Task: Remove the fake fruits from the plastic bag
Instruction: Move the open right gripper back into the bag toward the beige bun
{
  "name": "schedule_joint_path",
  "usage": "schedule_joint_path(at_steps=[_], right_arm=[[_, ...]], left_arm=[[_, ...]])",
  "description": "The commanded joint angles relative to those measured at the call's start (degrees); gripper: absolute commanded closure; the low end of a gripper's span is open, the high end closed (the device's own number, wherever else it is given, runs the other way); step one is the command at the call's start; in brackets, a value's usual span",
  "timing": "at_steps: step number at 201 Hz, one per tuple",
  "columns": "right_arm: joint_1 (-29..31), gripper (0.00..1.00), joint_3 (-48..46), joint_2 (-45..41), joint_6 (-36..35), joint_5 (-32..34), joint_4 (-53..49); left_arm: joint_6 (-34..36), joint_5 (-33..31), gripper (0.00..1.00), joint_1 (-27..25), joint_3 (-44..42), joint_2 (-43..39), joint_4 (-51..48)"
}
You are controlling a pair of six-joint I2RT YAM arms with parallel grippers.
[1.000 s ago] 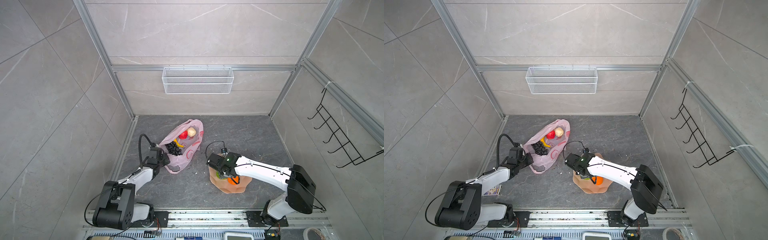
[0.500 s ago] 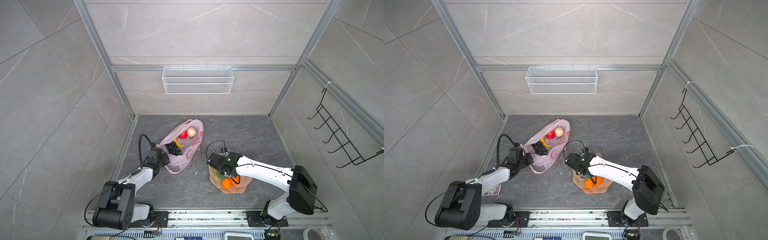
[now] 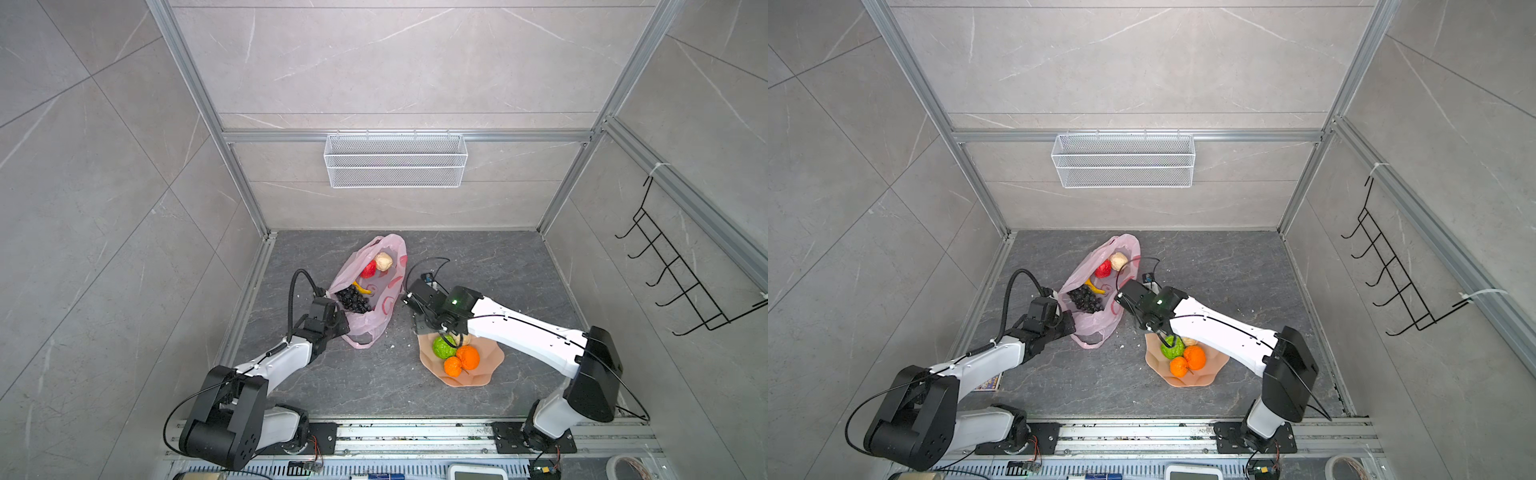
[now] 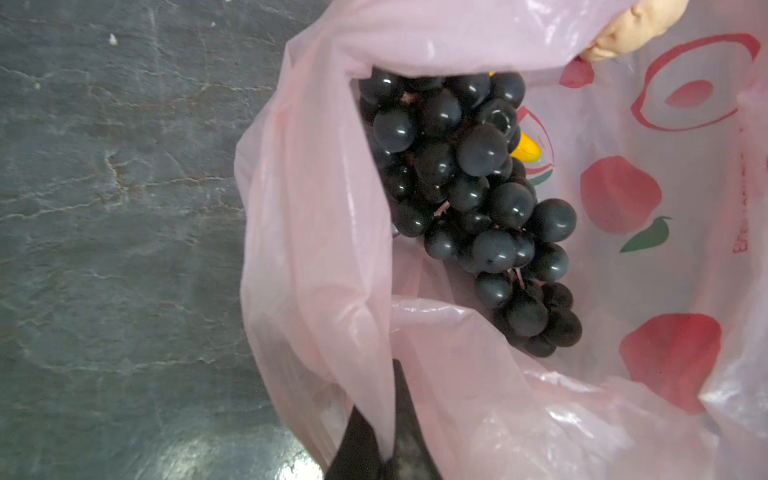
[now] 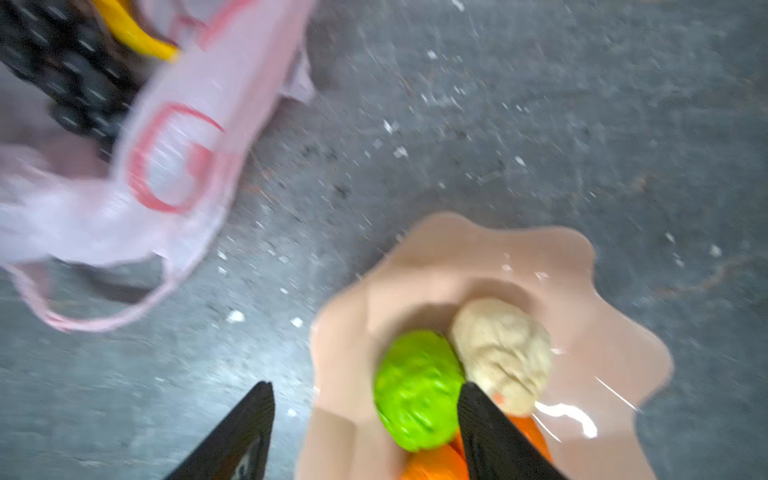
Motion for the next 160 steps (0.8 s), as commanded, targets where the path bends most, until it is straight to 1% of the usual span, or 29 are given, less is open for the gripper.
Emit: schedule_joint_path(at_steps=[1,34,47,82,100,134,146,160], right_arm=[[-2.4,0.3,7.3,7.5,-4.5,-6.8,8.6],[-6.1,0.35,22.4,20.4,-7.1,-12.1,10.6],[-7.0,0.37,28.8,25.8,-8.2,-12.3,10.1],[-10.4,0.43,47.7,40.8,-9.7,-11.1,2.8],[-11.5,0.45,58.1,47.9,-11.9,-11.1,-1.4],[-13.5,0.47,81.1,61.2,-14.5,-11.7,-9.2],[-14.5,0.47,84.7,63.4,-14.8,-12.5,-9.9],[-15.4,0.47,83.2,63.1,-15.4,-13.4,-7.7]], left_arm=[[-0.2,-1.8,1.0,-0.6,1.0,-2.3,-1.6],[-0.4,-1.9,1.0,-0.7,0.7,-3.0,-2.2],[-0.6,-1.9,0.99,-0.8,0.6,-3.3,-2.3],[-1.0,-3.2,1.0,-0.7,0.3,-5.1,-3.5],[-1.4,-4.3,1.0,-0.8,-0.2,-6.4,-4.2],[-1.5,-5.3,1.0,-0.7,-1.0,-7.6,-5.0],[-1.7,-5.5,1.0,-0.7,-1.3,-7.7,-5.2],[-2.1,-5.3,1.0,-0.7,-1.5,-7.8,-5.2]])
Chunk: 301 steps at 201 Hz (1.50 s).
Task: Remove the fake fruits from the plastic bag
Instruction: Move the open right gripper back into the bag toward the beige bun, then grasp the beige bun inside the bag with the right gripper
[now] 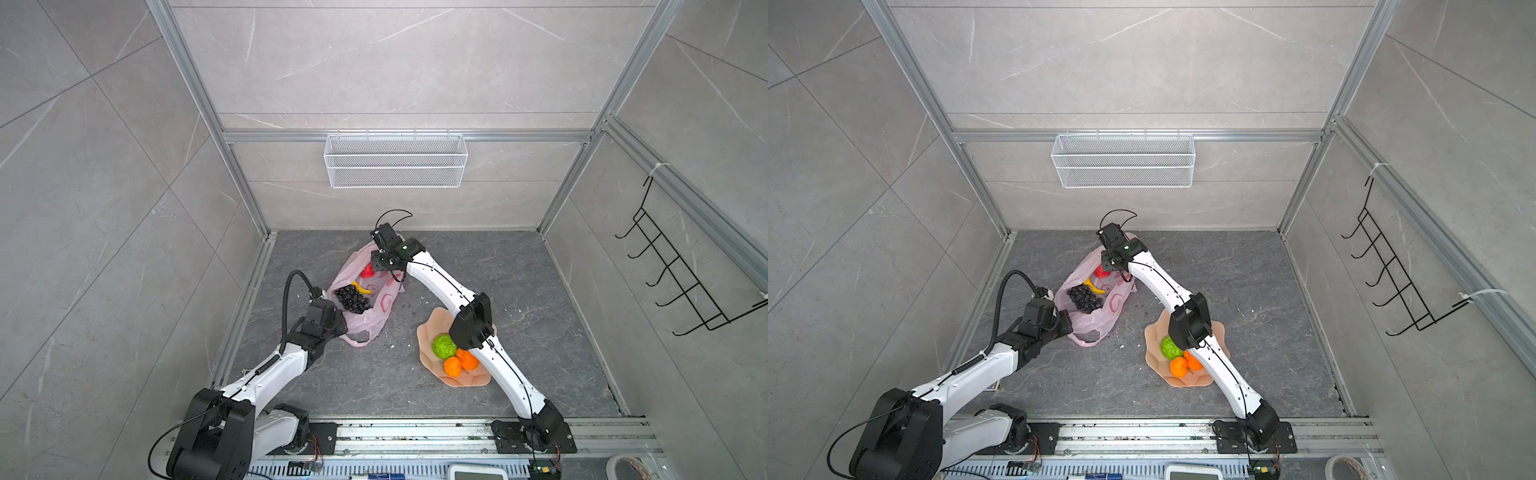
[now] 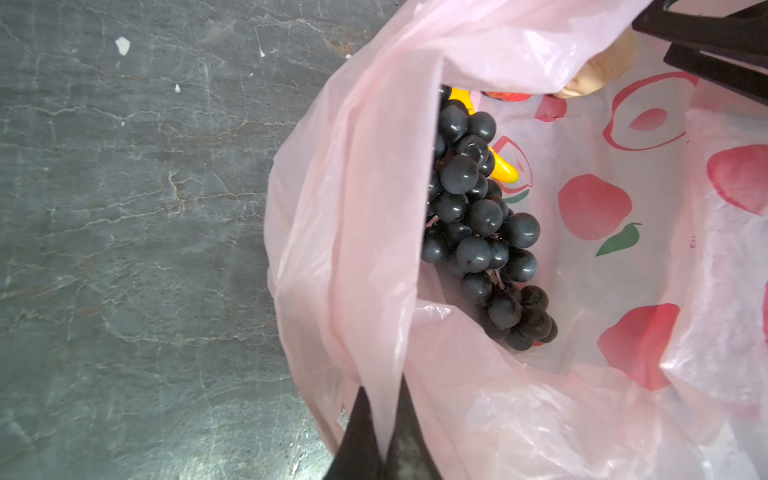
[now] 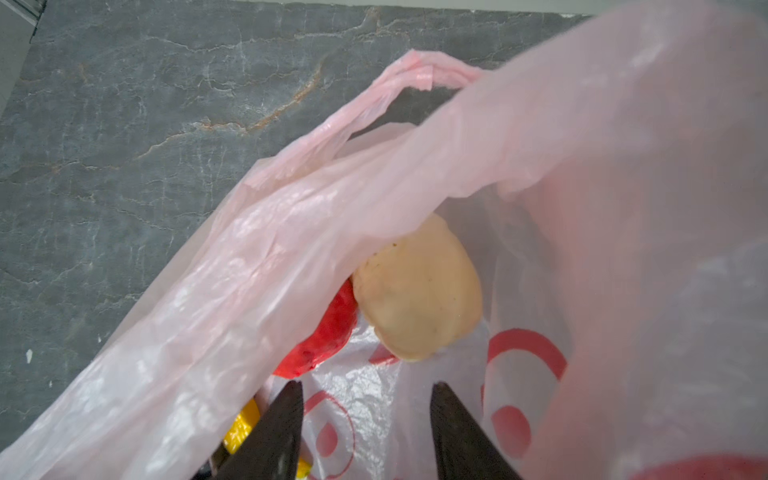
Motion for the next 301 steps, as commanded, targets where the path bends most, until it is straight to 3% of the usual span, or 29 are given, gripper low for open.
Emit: schedule_joint_path(at_steps=[1,33,76,111,175,195,230,253,267,301], right_arm=[[-1.5,0.47,1.9,1.0,-2.7,-1.7,-3.0],[-2.3,0.45,-8.4,-2.7,-4.8,-3.6,6.8],[-2.7,0.37,-1.0,3.2,-6.4,-6.5,7.3],[-2.8,0.27,-3.5,3.7,-6.1,-6.8,11.3],[-2.9,0.19,-2.1,6.8,-7.1,-8.9,11.1],[-2.8,0.24,-2.1,6.7,-6.7,-9.3,10.3],[-2.8,0.45,-5.1,2.7,-5.2,-9.8,9.3],[-2.7,0.5,-10.2,-2.1,-4.1,-9.0,8.5],[-2.6,0.52,-15.9,-6.1,-2.9,-7.8,9.0],[-2.5,0.52,-43.0,-21.2,0.3,-8.3,21.8]], left_arm=[[-1.1,-1.4,1.0,-0.1,-0.9,-1.1,-1.4],[-1.8,-1.0,1.0,-0.2,-1.3,-1.6,-1.9],[-3.5,-1.2,1.0,-0.2,-3.1,-6.0,-4.0],[-4.4,-1.6,1.0,-0.1,-3.6,-8.0,-5.1],[-5.5,-3.3,1.0,-0.1,-4.6,-12.2,-6.6],[-5.9,-4.0,1.0,-0.2,-4.7,-13.3,-7.7],[-5.7,-4.0,1.0,-0.2,-4.0,-12.3,-8.3],[-4.8,-4.6,1.0,-0.1,-3.3,-11.1,-8.3],[-3.6,-5.6,1.0,0.0,-2.4,-10.2,-8.7],[-1.4,-3.6,1.0,1.6,-1.0,-6.5,-6.3]])
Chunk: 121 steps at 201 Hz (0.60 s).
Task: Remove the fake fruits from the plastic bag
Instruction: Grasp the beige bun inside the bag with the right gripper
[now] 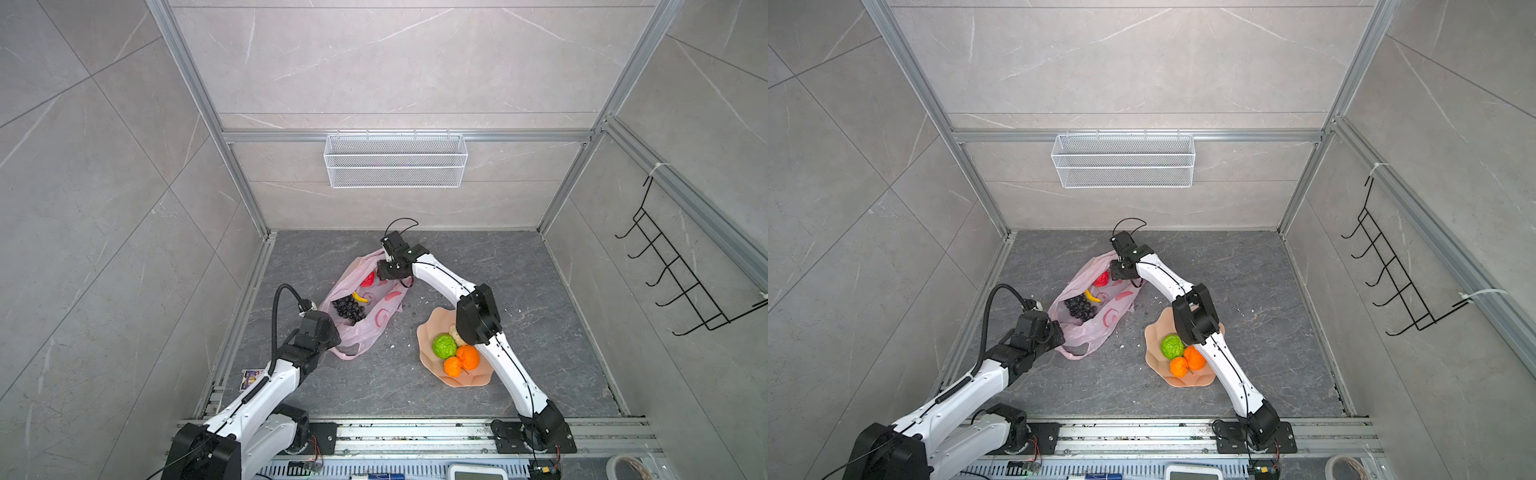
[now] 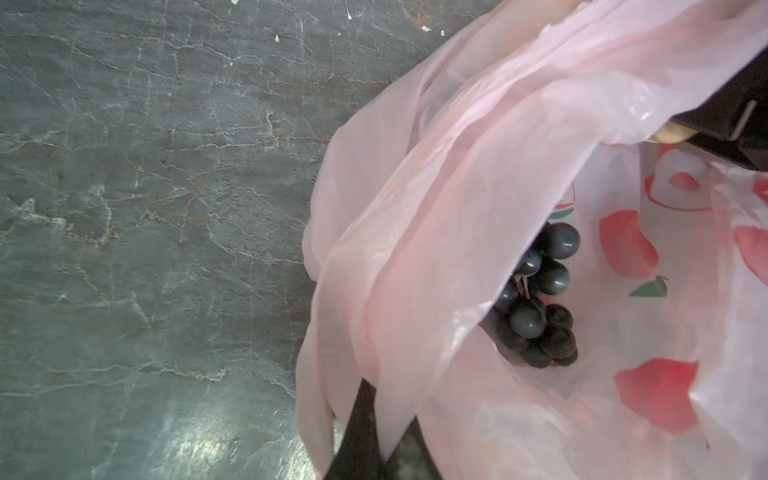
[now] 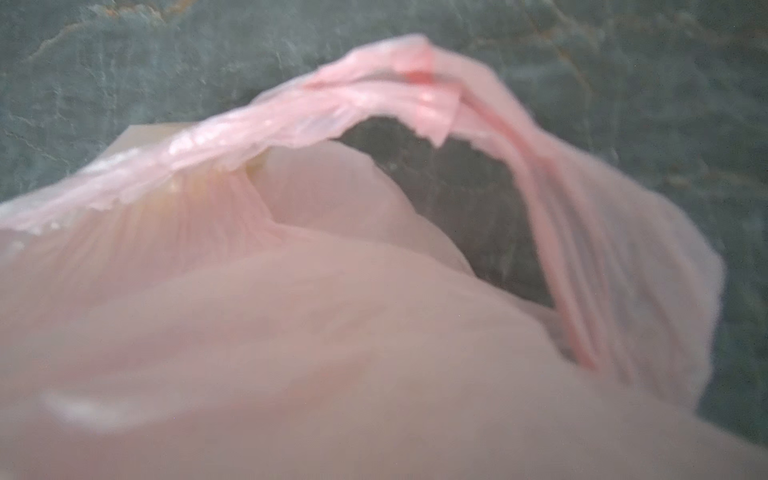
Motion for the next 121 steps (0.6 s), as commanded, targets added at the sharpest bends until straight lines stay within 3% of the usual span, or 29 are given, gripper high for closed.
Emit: schedule_joint_path(at_steps=[1,46,121], right_arm=[[0.4,0.52,-13.9,-11.6,3.4,0.4,8.3],[0.4,0.52,-37.0,-27.1,6.4,-1.7,19.2],[0.4,0.52,-53.7,-43.1,10.9,-2.5,23.5]], left_arm=[[2.6,0.3,1.0,1.3,2.9,2.5,1.9],[5.2,5.2,1.0,1.7,5.9,11.4,7.4],[4.9,5.1,1.0,1.7,8.0,16.0,10.0]])
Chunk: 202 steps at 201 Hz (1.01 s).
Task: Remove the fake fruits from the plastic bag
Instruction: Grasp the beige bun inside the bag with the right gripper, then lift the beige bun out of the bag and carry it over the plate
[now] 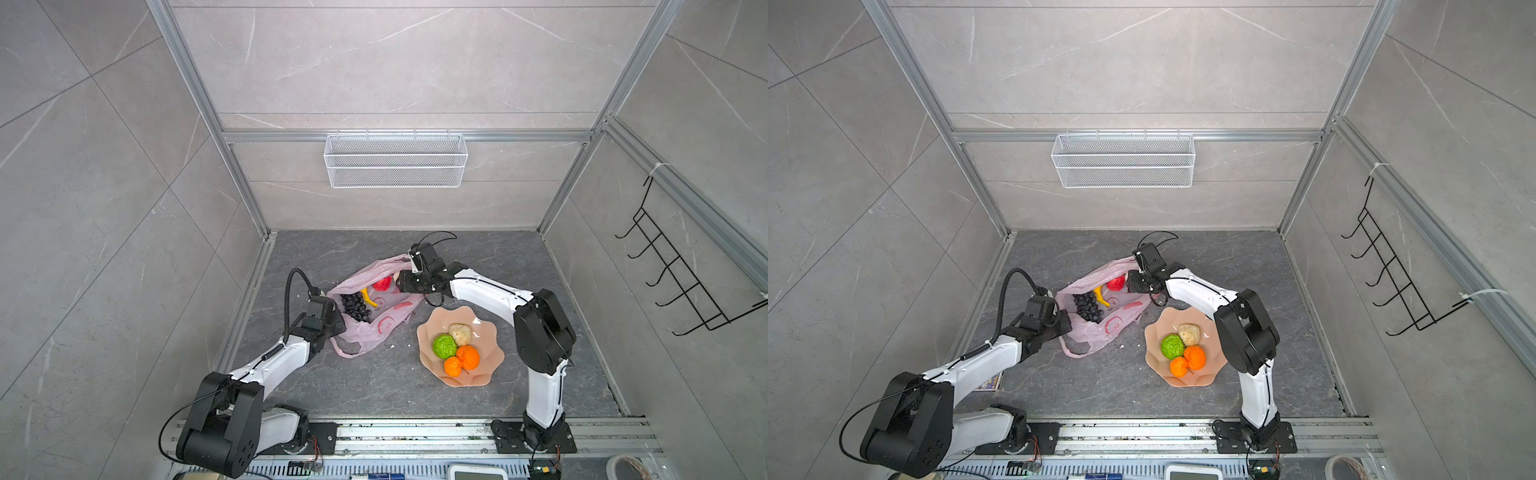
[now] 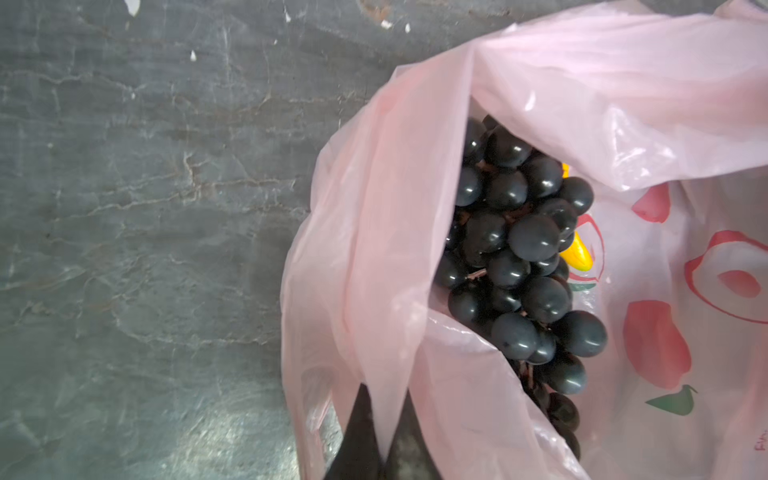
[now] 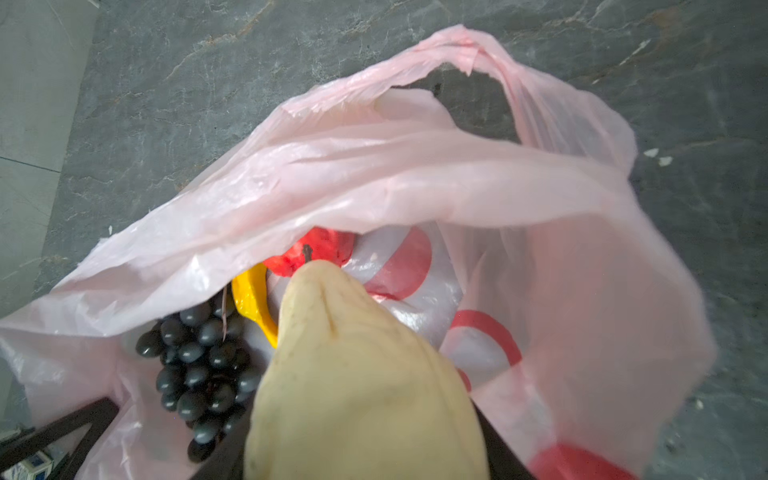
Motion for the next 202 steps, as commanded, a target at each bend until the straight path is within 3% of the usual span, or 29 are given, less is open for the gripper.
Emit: schedule_joint_path(at_steps=[1,66,147,202], right_arm=[[0.3,0.52,-4.1,-5.8,2.3,-0.8,2.8],[0.3,0.52,-17.2,-23.5,1.2,-5.1,0.8],[-2.6,0.54,-32.7,-49.9,-5.6,-7.3,-13.8],[-2.8,0.53,-35.5,-54.7,-4.8,-3.6,-20.4]], left_arm=[[0.7,0.3,1.0,0.1,1.6,1.5,2.4],[2.9,-0.7,1.0,0.2,1.1,2.2,2.9],[4.4,-0.5,1.0,0.7,0.0,3.7,5.1],[4.5,-0.1,1.0,0.7,-0.2,3.9,5.5]])
